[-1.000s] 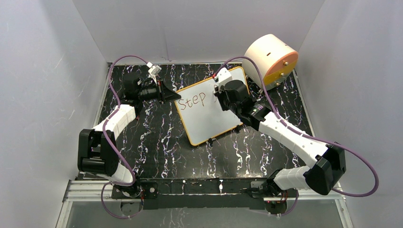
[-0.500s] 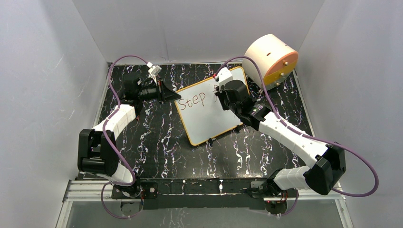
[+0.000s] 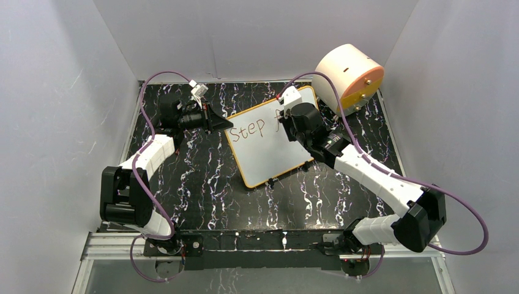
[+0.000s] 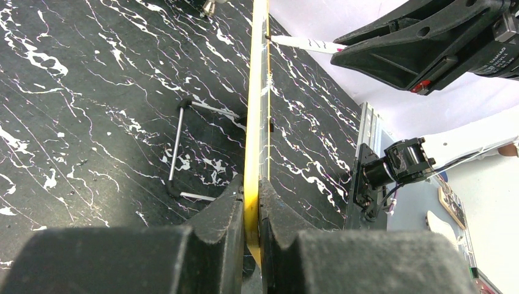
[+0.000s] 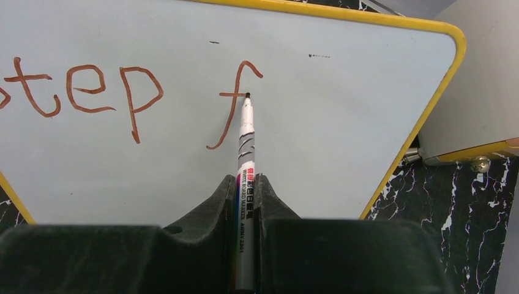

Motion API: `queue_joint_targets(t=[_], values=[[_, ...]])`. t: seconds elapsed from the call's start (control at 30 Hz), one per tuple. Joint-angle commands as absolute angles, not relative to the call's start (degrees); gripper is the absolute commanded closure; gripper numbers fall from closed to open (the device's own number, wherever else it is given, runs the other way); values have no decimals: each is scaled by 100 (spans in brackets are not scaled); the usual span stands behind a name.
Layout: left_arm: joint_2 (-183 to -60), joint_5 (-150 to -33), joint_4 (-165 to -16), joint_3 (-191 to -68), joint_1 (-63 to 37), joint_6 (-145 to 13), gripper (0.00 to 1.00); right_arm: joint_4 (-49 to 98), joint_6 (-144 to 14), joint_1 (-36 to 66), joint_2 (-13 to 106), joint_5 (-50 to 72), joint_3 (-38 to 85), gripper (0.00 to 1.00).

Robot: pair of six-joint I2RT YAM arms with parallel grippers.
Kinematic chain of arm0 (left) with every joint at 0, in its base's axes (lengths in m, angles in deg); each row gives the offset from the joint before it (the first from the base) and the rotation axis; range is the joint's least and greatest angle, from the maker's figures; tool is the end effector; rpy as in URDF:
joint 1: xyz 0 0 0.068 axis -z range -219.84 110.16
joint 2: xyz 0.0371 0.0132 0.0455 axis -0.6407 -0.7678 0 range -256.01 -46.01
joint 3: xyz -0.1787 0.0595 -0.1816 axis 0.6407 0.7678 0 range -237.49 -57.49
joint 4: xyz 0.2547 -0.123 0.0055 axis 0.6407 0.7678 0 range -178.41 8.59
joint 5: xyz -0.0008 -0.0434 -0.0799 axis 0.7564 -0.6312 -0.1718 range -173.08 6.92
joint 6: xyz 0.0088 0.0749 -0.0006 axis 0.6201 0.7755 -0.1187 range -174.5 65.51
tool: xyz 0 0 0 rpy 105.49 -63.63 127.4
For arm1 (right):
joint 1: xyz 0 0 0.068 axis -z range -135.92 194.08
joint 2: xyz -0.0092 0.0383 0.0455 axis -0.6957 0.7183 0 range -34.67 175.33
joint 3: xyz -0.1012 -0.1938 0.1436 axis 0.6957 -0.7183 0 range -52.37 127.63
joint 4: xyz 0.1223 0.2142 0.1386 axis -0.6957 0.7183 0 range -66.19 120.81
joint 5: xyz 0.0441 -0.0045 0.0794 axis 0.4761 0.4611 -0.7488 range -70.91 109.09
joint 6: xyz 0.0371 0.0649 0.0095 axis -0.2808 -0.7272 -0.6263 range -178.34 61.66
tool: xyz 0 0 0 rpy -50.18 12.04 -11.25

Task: Write a sentence on the whiteboard

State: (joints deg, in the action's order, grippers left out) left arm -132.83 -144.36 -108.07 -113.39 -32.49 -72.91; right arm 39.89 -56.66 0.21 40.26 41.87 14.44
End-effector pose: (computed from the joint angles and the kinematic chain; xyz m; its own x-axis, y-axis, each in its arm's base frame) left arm 0.3590 -0.1026 0.2590 -0.4726 -0.0919 -0.8765 0.8065 0.3558 -0.4722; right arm 0.2687 0.2242 0.3245 -0.2841 -0.3106 -0.9071 -0.3929 0.9007 -0.1854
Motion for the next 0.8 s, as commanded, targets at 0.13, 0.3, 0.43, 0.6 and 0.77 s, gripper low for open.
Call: queue_joint_targets(t=[0.13,0.3,0.43,0.6,0.77], values=[[-13606,-14073,-10001,-11127,-3041,-6867,100,3661,-5675,66,3713,4308,1365,100],[-13609,-14074,-10000,-11125,-3037,-6865,100,3611,-5675,90,3779,4287,1337,100],[-13608,-14082,-10000,-11128,-3035,-6865,100,3569,-5684,109,3849,4280,1337,100],[-13606,-14087,-9994,-11126,-3035,-6865,100,3430,-5692,127,3863,4264,1275,100],[-13602,-14091,-9993,-11128,-3035,-6865,100,3422,-5697,137,3899,4190,1258,100]])
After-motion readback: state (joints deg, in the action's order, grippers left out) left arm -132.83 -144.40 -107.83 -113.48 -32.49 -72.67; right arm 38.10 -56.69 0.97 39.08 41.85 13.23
